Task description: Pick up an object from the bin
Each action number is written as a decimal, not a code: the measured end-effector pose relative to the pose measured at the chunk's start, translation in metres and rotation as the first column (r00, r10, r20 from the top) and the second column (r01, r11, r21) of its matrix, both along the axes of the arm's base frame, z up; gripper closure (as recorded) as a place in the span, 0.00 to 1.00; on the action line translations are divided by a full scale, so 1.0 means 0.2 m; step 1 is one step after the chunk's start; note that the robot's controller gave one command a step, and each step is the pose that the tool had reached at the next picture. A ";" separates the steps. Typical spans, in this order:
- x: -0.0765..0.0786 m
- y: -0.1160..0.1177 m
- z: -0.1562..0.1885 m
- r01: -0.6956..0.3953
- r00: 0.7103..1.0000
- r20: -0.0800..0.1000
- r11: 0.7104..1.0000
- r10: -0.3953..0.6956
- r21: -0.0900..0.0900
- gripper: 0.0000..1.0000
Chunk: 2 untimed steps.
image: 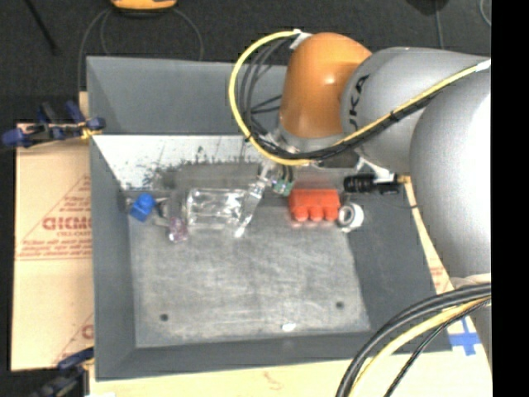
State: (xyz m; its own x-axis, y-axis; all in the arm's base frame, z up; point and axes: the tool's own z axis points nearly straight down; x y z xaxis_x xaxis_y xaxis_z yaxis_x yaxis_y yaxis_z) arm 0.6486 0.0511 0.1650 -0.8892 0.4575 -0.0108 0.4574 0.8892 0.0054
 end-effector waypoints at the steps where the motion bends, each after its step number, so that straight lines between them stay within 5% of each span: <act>1: -0.01 0.04 -0.40 0.129 0.992 -0.005 0.992 -0.129 0.001 0.00; 2: -0.01 0.04 -0.41 0.129 0.992 -0.006 0.992 -0.129 0.000 1.00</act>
Offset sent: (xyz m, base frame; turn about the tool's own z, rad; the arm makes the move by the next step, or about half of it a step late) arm -0.0042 0.0103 -0.0950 0.1316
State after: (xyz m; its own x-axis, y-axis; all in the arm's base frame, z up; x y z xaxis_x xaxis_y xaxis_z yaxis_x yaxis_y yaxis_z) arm 0.6464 0.0587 0.0830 -0.8229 0.5682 -0.0054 0.5682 0.8229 0.0030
